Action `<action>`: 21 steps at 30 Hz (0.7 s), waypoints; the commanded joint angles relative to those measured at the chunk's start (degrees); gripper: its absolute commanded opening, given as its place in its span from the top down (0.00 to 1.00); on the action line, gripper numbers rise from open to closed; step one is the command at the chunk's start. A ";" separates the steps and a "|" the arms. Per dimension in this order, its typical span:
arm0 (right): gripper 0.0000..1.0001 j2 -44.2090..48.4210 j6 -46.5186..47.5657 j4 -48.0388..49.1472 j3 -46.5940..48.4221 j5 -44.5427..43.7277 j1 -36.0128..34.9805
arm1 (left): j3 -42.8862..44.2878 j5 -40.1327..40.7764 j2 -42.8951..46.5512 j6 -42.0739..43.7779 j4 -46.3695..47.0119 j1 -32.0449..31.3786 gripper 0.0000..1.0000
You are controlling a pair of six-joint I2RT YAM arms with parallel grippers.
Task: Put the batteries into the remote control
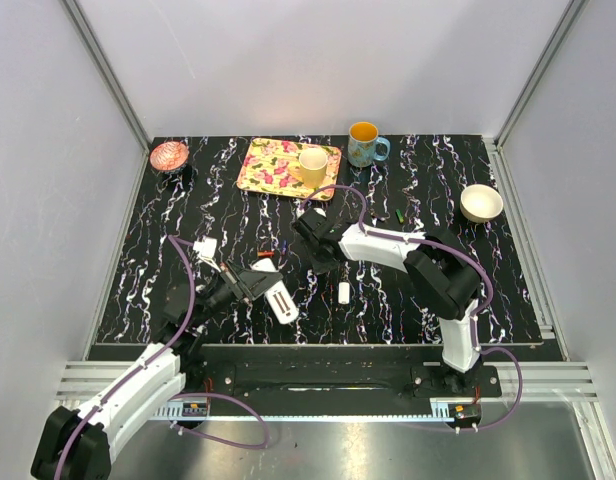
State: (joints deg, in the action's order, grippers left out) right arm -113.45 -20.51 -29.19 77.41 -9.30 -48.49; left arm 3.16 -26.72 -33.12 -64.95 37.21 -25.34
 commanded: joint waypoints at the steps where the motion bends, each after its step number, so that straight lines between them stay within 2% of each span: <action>1: 0.97 -0.63 0.39 0.89 0.20 0.86 -0.38 | -0.61 0.35 0.52 0.00 4.62 0.03 1.00; 2: 1.00 -0.55 0.39 0.89 0.11 0.78 -0.38 | -0.61 0.27 0.60 0.00 4.62 -0.06 1.00; 6: 1.00 1.29 -0.05 0.01 -0.15 -0.01 -0.46 | -0.61 0.44 0.96 0.00 4.27 -0.06 1.00; 9: 1.00 6.38 -0.32 -2.97 -0.67 -0.11 -0.47 | 0.00 1.05 0.78 0.43 3.84 0.03 1.00; 14: 1.00 21.67 -0.58 -12.78 -4.02 2.88 -1.87 | 2.02 2.46 -4.12 0.70 6.37 -0.06 1.00; 17: 1.00 28.01 -0.32 -22.70 -2.44 0.09 -5.55 | 2.47 3.69 -8.34 -0.88 12.78 -0.14 1.00; 21: 1.00 33.37 -2.42 -32.58 1.95 1.56 -9.07 | 3.60 4.40 -20.27 -6.05 24.35 -0.14 1.00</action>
State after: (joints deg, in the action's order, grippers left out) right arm -84.05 -20.88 -48.16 75.20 -8.40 -54.68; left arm 3.44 -24.43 -44.97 -66.41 45.39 -25.34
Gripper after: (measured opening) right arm 0.041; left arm 0.310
